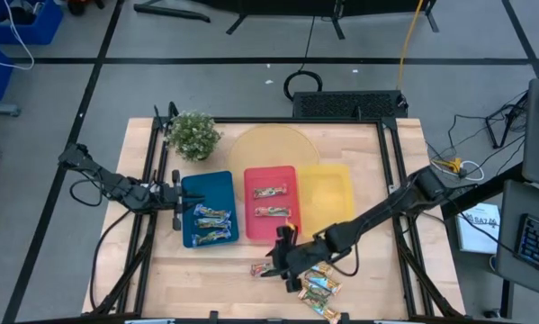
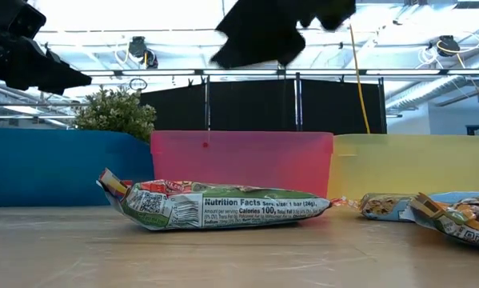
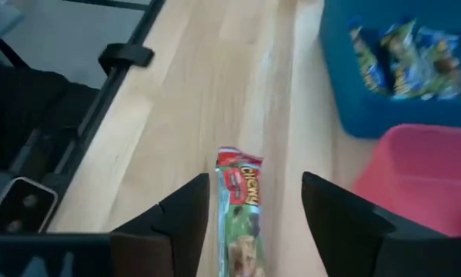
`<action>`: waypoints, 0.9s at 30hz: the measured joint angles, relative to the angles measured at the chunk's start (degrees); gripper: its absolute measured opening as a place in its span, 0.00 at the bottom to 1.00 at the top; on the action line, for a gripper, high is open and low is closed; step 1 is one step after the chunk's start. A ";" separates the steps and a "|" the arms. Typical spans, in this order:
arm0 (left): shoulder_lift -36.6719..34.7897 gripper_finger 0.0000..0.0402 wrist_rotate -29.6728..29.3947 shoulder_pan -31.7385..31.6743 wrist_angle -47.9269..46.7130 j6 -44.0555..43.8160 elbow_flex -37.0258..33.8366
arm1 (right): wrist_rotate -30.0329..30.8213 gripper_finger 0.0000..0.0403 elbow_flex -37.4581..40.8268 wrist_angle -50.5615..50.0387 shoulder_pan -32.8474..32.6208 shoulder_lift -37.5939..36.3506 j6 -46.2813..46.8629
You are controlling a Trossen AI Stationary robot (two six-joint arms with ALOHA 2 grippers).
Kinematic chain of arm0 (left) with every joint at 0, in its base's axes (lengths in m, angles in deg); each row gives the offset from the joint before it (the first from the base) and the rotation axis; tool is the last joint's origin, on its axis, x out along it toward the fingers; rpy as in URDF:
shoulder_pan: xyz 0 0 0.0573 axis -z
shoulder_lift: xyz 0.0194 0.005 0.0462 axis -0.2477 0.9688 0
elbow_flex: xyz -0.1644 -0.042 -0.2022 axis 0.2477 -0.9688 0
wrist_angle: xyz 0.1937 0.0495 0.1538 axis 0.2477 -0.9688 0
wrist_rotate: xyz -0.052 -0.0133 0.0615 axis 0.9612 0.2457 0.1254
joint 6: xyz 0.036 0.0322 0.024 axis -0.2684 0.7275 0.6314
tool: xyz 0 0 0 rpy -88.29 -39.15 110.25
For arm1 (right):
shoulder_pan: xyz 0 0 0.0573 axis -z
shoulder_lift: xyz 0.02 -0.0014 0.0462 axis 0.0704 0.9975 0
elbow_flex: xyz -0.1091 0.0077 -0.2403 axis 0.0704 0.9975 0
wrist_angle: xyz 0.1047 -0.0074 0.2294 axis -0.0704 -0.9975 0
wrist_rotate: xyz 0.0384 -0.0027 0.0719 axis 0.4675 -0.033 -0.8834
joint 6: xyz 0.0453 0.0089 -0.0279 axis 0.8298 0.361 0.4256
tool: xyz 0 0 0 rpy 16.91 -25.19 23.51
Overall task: Pick and place Granola Bars by type
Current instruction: Put the red granola bar into the pink bin
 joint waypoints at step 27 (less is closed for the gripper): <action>0.00 0.14 0.24 0.02 -1.13 -1.55 0.00 | -0.29 0.67 -0.33 0.22 -0.29 11.93 -5.51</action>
